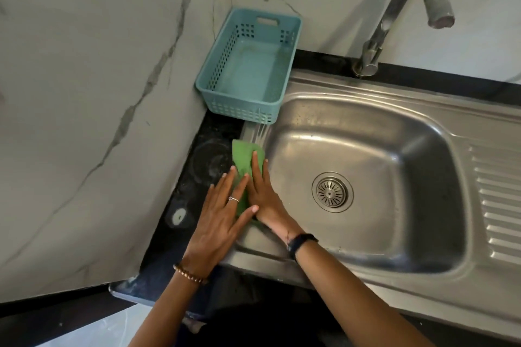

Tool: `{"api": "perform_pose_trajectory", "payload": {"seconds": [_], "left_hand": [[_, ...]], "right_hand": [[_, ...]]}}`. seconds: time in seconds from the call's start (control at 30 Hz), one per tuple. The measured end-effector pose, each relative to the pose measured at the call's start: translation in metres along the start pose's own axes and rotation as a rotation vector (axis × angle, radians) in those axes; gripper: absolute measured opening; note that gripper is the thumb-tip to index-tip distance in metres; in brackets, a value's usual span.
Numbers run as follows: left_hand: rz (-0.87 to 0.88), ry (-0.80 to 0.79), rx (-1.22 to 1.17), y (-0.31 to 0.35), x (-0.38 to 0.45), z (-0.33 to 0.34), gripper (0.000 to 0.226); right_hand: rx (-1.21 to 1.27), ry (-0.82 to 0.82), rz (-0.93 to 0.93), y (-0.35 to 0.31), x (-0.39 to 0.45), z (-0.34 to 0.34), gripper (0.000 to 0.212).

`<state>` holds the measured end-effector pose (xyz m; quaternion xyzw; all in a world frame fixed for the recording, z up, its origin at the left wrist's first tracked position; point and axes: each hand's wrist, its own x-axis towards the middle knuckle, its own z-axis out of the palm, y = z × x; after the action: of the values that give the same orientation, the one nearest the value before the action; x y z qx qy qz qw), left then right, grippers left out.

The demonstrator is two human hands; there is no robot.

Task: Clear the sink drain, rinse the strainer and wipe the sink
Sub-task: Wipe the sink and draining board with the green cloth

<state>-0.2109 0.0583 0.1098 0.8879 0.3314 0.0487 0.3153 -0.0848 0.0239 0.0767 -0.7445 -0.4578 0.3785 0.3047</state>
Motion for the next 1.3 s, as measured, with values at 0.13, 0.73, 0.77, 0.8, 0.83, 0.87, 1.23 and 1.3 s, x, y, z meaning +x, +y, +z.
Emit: {"api": "perform_pose_trajectory", "payload": {"seconds": [0.13, 0.73, 0.77, 0.8, 0.83, 0.87, 1.23, 1.3], "left_hand": [[0.006, -0.040, 0.077, -0.002, 0.012, 0.003, 0.066], [-0.007, 0.033, 0.068, 0.008, 0.084, 0.009, 0.059], [0.002, 0.036, 0.065, 0.011, 0.088, 0.009, 0.058], [0.003, 0.046, 0.068, 0.014, 0.093, 0.010, 0.057], [0.002, 0.068, 0.092, 0.018, 0.098, 0.011, 0.057], [-0.002, 0.107, 0.133, 0.021, 0.103, 0.013, 0.058], [-0.086, 0.136, 0.166, 0.023, 0.111, 0.033, 0.069], [-0.107, 0.134, 0.078, 0.025, 0.108, 0.030, 0.069]], "right_hand": [[0.180, -0.017, -0.017, 0.005, -0.010, 0.003, 0.061], [0.751, 0.370, 0.055, 0.011, 0.072, -0.017, 0.048], [0.806, 0.395, 0.091, 0.011, 0.079, -0.023, 0.047], [0.854, 0.407, 0.111, 0.011, 0.083, -0.027, 0.045], [0.884, 0.404, 0.117, 0.011, 0.084, -0.028, 0.045], [0.892, 0.393, 0.097, 0.012, 0.079, -0.024, 0.044], [0.946, 0.370, 0.050, 0.018, 0.081, -0.027, 0.040], [1.016, 0.353, 0.050, 0.020, 0.100, -0.035, 0.040]]}}
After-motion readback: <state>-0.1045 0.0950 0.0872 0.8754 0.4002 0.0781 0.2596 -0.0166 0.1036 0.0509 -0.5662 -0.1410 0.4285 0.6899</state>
